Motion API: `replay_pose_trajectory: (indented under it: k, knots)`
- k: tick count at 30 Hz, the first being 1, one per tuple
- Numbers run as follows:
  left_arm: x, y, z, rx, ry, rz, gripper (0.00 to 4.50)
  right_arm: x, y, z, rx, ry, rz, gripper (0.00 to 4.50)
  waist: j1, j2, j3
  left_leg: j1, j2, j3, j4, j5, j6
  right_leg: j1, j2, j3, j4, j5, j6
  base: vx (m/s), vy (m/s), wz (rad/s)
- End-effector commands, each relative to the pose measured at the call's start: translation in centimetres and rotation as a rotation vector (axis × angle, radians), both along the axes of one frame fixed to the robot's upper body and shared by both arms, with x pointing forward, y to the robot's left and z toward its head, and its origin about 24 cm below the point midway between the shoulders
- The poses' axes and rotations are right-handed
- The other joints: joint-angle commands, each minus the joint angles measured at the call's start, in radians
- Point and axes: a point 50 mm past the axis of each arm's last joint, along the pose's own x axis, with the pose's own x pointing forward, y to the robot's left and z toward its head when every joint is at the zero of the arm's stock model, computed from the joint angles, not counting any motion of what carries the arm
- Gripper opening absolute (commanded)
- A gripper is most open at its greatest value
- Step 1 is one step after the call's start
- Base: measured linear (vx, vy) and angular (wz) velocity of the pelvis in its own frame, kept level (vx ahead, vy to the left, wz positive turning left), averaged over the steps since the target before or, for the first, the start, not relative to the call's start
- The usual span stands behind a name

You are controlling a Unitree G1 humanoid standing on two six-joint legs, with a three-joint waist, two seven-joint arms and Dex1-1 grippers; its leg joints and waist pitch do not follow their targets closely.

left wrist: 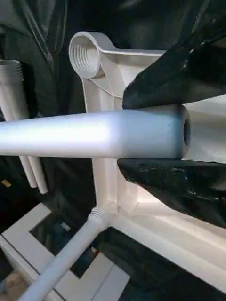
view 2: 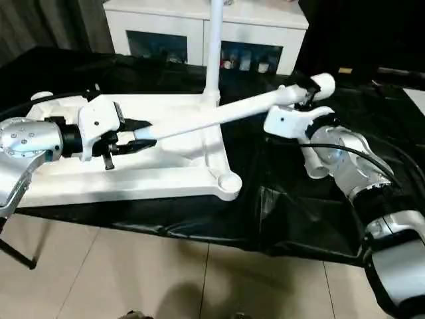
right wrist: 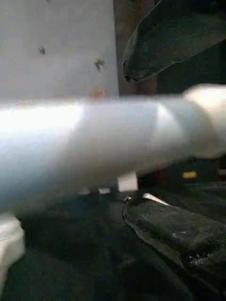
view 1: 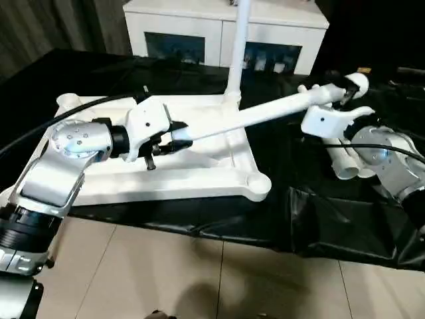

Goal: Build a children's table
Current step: Pick table leg

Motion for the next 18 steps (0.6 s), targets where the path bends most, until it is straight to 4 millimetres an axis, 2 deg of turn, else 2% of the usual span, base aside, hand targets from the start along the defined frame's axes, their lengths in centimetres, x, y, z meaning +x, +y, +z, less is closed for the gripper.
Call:
replay_pose_trajectory:
  k: [1, 3, 5, 6, 10, 11, 14, 18]
  knots:
    - [0.3, 0.1, 1.3, 0.018, -0.057, -0.007, 1.34, 0.2, -0.2, 0.0, -0.017, 0.002, -0.003, 4.11, -0.003, -0.01, -0.072, 0.018, 0.034, -0.013, -0.062, -0.213, -0.007, 0.046, -0.037, 0.042, -0.063, -0.149, -0.232, 0.0, 0.0, 0.0]
    - [0.3, 0.2, 1.5, 0.022, -0.067, -0.014, 1.34, 0.1, -0.5, -0.4, -0.027, 0.018, -0.005, 4.04, -0.003, -0.007, -0.072, 0.018, 0.034, -0.014, -0.063, -0.208, -0.005, 0.047, -0.037, 0.042, -0.063, -0.141, -0.235, 0.0, 0.0, 0.0]
    - [0.1, 0.2, 1.7, 0.024, -0.074, -0.027, 1.34, 0.1, -0.7, -1.0, -0.039, 0.046, -0.006, 3.97, -0.003, -0.009, -0.073, 0.018, 0.034, -0.013, -0.062, -0.203, -0.003, 0.047, -0.037, 0.042, -0.06, -0.127, -0.243, 0.0, 0.0, 0.0]
    - [0.0, 0.3, 1.8, 0.038, -0.071, -0.043, 1.34, 0.1, -0.9, -1.2, -0.045, 0.046, -0.008, 3.69, -0.003, -0.009, -0.073, 0.018, 0.034, -0.013, -0.062, -0.201, -0.002, 0.047, -0.037, 0.042, -0.06, -0.123, -0.245, 0.0, 0.0, 0.0]
    - [-0.2, 0.4, 1.8, 0.06, -0.072, -0.049, 1.34, 0.2, -0.9, -1.0, -0.05, 0.012, -0.012, 3.57, -0.003, -0.009, -0.071, 0.018, 0.035, -0.013, -0.062, -0.203, -0.004, 0.046, -0.036, 0.042, -0.06, -0.132, -0.245, 0.0, 0.0, 0.0]
    - [-0.2, 0.5, 1.9, 0.068, -0.075, -0.05, 1.34, 0.2, -0.9, -0.9, -0.048, 0.006, -0.011, 3.27, -0.003, -0.01, -0.071, 0.018, 0.034, -0.012, -0.062, -0.206, -0.004, 0.046, -0.035, 0.042, -0.06, -0.132, -0.244, 0.0, 0.0, 0.0]
    - [-0.2, 0.6, 1.9, 0.08, -0.08, -0.059, 1.34, 0.3, -0.9, -1.0, -0.048, 0.017, -0.007, 3.12, -0.004, -0.008, -0.071, 0.018, 0.035, -0.013, -0.062, -0.223, -0.007, 0.044, -0.036, 0.041, -0.061, -0.151, -0.239, 0.0, 0.0, 0.0]
    - [-0.2, 0.5, 2.0, 0.077, -0.077, -0.067, 1.34, 0.3, -0.9, -1.2, -0.049, 0.023, -0.002, 2.71, -0.004, -0.008, -0.071, 0.019, 0.035, -0.013, -0.063, -0.229, -0.01, 0.044, -0.036, 0.042, -0.061, -0.15, -0.238, 0.0, 0.0, 0.0]
